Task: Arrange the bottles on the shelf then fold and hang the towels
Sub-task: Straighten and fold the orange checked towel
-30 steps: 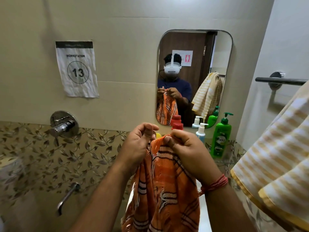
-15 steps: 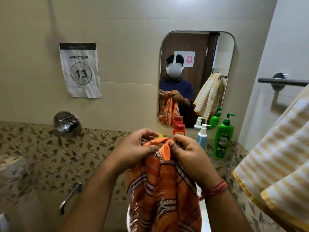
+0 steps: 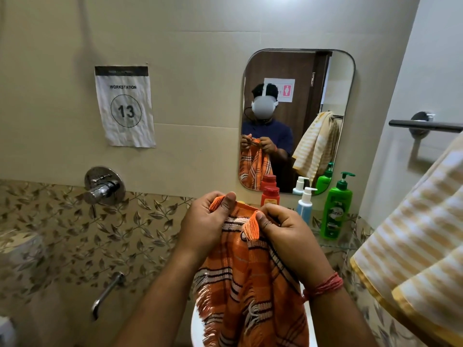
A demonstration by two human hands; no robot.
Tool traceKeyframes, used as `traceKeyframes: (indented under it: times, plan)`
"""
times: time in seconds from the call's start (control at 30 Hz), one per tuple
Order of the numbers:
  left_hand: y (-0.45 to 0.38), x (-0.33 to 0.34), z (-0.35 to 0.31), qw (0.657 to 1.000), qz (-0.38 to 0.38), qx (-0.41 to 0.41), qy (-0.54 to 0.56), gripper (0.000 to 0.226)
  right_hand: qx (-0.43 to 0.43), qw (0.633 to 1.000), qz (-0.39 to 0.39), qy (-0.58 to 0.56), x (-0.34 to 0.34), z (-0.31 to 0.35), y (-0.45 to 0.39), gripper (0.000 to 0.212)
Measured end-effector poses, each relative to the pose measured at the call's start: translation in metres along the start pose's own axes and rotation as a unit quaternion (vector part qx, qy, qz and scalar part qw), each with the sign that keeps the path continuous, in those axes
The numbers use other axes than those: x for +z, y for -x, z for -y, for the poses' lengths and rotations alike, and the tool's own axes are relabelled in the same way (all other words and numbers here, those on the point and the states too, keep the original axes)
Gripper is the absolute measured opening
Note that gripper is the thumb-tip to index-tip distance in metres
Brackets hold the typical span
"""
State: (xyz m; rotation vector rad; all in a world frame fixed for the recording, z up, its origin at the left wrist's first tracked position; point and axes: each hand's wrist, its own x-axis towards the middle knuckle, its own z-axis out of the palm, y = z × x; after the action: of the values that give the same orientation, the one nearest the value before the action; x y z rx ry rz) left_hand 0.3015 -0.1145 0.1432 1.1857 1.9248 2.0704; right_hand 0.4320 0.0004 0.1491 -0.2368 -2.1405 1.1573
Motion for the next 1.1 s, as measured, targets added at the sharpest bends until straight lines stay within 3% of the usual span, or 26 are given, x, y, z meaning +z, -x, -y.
traceKeyframes:
  times: [0.13, 0.23, 0.33, 0.43, 0.67, 0.83, 1.1]
  plan:
    - [0.004, 0.011, -0.007, 0.997, -0.004, -0.032, 0.064, 0.039, -0.051, 0.995, -0.088, 0.024, 0.003, -0.002, 0.001, 0.011]
    - [0.006, 0.018, -0.010, 0.994, 0.014, -0.058, 0.095, 0.040, -0.102, 0.993, -0.061, -0.020, 0.006, 0.003, 0.005, 0.011]
    - [0.008, 0.024, -0.014, 0.973, 0.039, -0.123, 0.189, 0.037, -0.094, 0.989, -0.070, -0.086, 0.012, 0.011, 0.008, 0.011]
    - [0.011, 0.027, -0.016, 0.949, 0.078, -0.150, 0.264, 0.018, -0.087, 0.987, -0.102, -0.090, 0.018, 0.013, 0.007, 0.014]
    - [0.016, 0.024, -0.011, 0.952, 0.049, -0.117, 0.280, 0.020, -0.079, 0.981, -0.171, -0.035, 0.025, 0.008, 0.004, 0.009]
    - [0.017, 0.022, -0.010, 0.957, 0.027, -0.103, 0.271, 0.027, -0.092, 0.980, -0.173, 0.013, 0.024, 0.008, 0.002, 0.010]
    - [0.021, 0.018, -0.015, 0.958, 0.087, -0.067, 0.264, 0.040, -0.130, 0.966, -0.206, 0.081, 0.025, 0.008, -0.004, 0.004]
